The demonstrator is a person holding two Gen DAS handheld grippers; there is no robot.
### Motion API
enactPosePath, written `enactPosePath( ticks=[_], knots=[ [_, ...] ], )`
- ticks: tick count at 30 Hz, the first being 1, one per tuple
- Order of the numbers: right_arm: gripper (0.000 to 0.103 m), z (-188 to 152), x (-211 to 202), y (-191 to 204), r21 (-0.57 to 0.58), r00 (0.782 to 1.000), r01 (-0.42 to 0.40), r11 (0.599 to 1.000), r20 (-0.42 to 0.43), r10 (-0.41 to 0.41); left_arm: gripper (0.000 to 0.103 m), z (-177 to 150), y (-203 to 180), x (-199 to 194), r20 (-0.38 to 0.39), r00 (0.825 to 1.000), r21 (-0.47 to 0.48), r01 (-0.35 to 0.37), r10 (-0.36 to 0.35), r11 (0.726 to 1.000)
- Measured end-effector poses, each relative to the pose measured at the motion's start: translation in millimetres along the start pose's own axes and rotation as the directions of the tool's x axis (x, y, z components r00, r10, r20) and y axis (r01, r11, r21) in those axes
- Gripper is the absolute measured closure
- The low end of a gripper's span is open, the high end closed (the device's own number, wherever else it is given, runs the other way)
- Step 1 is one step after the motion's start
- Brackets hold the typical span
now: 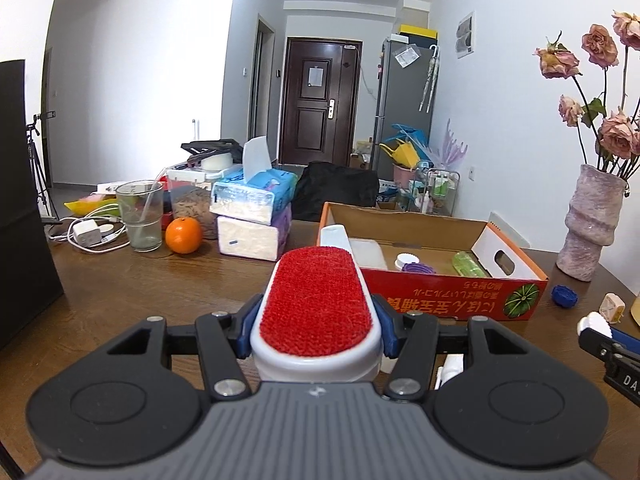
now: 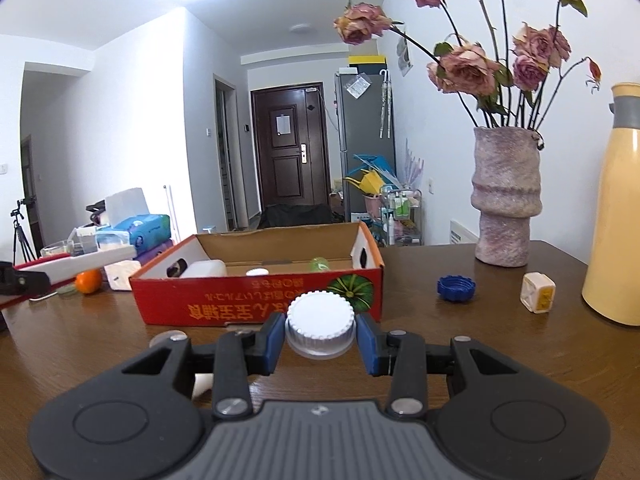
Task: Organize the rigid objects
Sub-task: 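Carry the lint brush and white cap with both tools over the cardboard box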
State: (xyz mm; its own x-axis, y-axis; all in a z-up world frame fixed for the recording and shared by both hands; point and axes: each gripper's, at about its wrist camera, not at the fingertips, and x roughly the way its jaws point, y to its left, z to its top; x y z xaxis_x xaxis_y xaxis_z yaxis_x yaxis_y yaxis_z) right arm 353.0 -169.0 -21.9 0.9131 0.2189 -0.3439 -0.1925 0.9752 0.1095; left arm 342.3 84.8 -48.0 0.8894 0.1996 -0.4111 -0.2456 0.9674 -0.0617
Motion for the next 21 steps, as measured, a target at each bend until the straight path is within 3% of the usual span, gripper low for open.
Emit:
enactPosePath(
  ticks=[21],
  knots=[
    [0.065,37.0,45.5,31.6,0.015,0.997,-0.046,0.999,0.059,0.045,0.046,26.1,-27.0,48.6,-0.013,1.0,-0.005,0.022,-0.022,1.0]
  ],
)
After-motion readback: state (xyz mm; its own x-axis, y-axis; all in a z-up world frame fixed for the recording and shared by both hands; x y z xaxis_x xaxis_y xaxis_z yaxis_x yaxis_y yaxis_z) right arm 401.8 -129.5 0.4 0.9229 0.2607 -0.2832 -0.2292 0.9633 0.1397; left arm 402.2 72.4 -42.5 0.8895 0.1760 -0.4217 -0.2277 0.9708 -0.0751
